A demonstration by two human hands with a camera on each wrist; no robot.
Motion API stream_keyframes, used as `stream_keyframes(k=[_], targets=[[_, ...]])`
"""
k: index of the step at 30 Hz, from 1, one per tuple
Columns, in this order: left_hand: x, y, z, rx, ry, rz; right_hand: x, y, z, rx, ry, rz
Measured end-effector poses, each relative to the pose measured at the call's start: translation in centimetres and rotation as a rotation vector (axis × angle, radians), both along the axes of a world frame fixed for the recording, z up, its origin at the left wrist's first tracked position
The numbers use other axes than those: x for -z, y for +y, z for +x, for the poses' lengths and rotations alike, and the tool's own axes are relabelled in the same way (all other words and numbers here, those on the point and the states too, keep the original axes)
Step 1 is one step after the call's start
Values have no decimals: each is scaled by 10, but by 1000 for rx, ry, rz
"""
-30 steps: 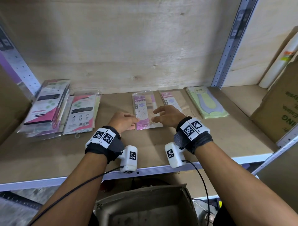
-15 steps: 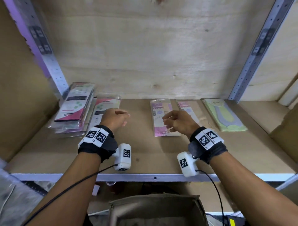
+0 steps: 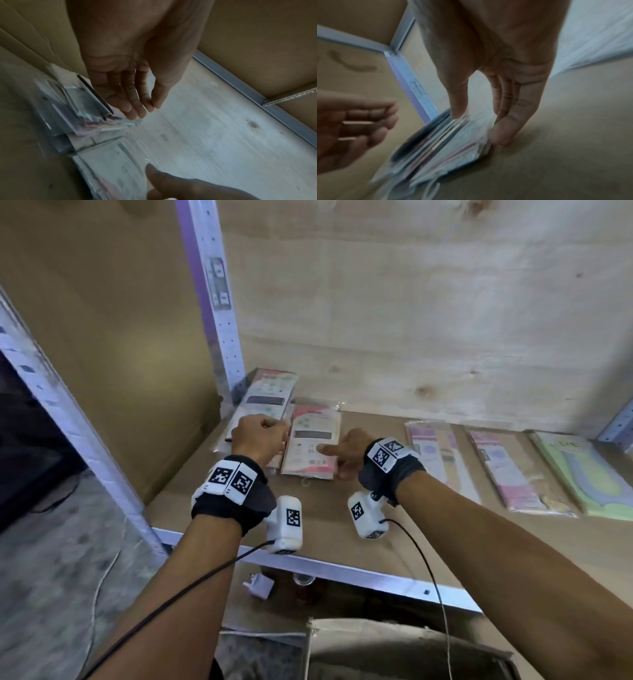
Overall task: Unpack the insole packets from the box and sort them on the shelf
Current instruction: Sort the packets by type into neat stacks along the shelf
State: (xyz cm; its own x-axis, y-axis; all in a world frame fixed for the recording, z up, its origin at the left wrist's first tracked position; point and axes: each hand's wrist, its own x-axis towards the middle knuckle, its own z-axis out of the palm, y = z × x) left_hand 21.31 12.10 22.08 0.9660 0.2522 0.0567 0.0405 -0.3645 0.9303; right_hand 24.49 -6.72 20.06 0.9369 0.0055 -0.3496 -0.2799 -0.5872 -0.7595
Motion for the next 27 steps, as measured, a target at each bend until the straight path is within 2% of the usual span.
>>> stream_keyframes(k=[3,6,9,11,16,21,27], targets=[[3,10,2,17,39,-9,10,7,13,-53,-30,-223],[6,15,3,20,61,-54,10,1,15,-48,-9,-314],[6,10,1,70,81,-62,1,-10,4,-76,43,-318],[6,2,-1,125,102,-89,-2,-22,-9,-90,40,-253],[6,-28,-6,236,181,-177,-6,-65,-54,39,-71,278],[4,-68,-20,388,306,-394,-20,-106,-100,72,-237,414],[-13,-116,-32,669,284,-672,-45,-145,-133,-75,-584,82]])
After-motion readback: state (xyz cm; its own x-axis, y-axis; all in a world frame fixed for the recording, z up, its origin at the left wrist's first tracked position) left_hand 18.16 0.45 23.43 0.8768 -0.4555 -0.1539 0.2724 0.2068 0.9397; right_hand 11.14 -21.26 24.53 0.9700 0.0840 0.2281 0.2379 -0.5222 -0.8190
